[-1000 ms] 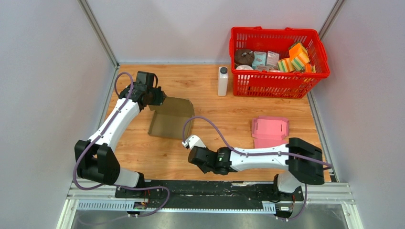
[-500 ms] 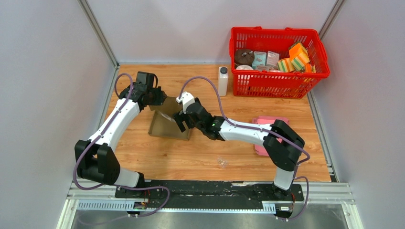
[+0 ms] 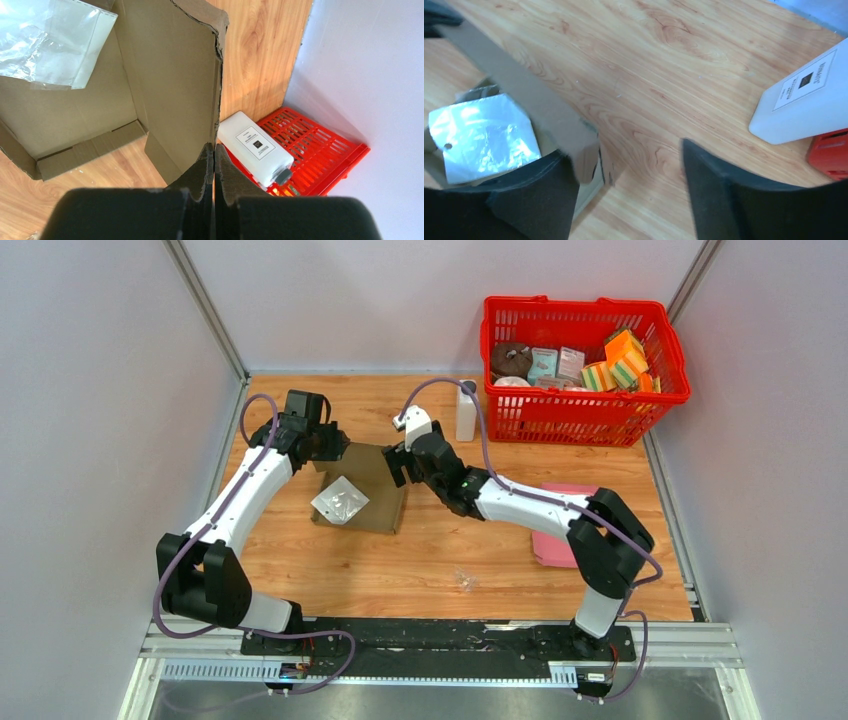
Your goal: Fold the paper box
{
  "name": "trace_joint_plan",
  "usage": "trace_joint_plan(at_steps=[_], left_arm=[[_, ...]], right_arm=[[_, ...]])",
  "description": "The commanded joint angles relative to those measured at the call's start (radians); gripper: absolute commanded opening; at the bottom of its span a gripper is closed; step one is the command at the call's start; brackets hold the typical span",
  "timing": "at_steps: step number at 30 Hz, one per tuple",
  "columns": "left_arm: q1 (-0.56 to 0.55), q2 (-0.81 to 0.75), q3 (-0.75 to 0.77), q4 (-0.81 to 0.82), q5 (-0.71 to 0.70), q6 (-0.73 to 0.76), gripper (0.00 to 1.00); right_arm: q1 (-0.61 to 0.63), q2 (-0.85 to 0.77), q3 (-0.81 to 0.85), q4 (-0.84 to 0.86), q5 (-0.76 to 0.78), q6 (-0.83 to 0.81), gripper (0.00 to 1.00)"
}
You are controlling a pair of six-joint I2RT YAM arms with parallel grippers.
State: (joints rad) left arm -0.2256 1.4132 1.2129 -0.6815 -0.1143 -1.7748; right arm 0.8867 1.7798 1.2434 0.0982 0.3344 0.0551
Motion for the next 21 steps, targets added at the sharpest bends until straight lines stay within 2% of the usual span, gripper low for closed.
trace_joint_plan(at_steps=[1,3,4,6,7,10,13,16,17,18,20,21], left_arm=[[0.006,-0.019,-0.004,-0.003,0.002,-0.009,0.0],[0.006,-0.022,-0.004,0.002,-0.002,0.003,0.0],[0.006,-0.025,-0.003,0.002,-0.013,0.005,0.0],[0.006,-0.029,-0.006,0.002,-0.015,0.002,0.0],[0.009,-0.031,-0.01,0.011,-0.012,0.002,0.0],[0.009,-0.031,-0.012,0.033,0.03,-0.006,0.0],[0.009,-0.033,-0.007,0.036,0.067,-0.021,0.0],[0.014,-0.052,-0.026,0.043,0.082,-0.049,0.0],[0.017,-0.057,-0.029,0.039,0.09,-0.064,0.0],[0.025,-0.068,-0.038,0.034,0.105,-0.071,0.0],[0.028,-0.079,-0.044,0.016,0.11,-0.089,0.0],[0.029,-0.088,-0.041,0.004,0.107,-0.094,0.0]], right_arm=[[-0.008,0.076,0.076,0.067,0.008,-0.009,0.69],[-0.011,0.081,0.086,0.051,-0.005,-0.003,0.66],[0.001,0.055,0.067,0.029,0.036,0.006,0.68],[0.018,-0.04,-0.02,0.087,0.023,-0.012,0.77],[0.049,-0.068,-0.118,0.166,0.044,-0.035,0.8],[0.109,-0.132,-0.189,0.173,0.06,-0.083,0.85],[0.135,-0.161,-0.222,0.222,-0.12,-0.061,0.83],[0.165,-0.106,-0.254,0.377,-0.265,-0.061,0.74],[0.167,-0.076,-0.207,0.397,-0.312,-0.034,0.7],[0.167,0.008,-0.158,0.402,-0.361,-0.038,0.6],[0.164,0.09,-0.072,0.393,-0.419,-0.026,0.48],[0.166,0.16,0.011,0.394,-0.434,-0.027,0.29]])
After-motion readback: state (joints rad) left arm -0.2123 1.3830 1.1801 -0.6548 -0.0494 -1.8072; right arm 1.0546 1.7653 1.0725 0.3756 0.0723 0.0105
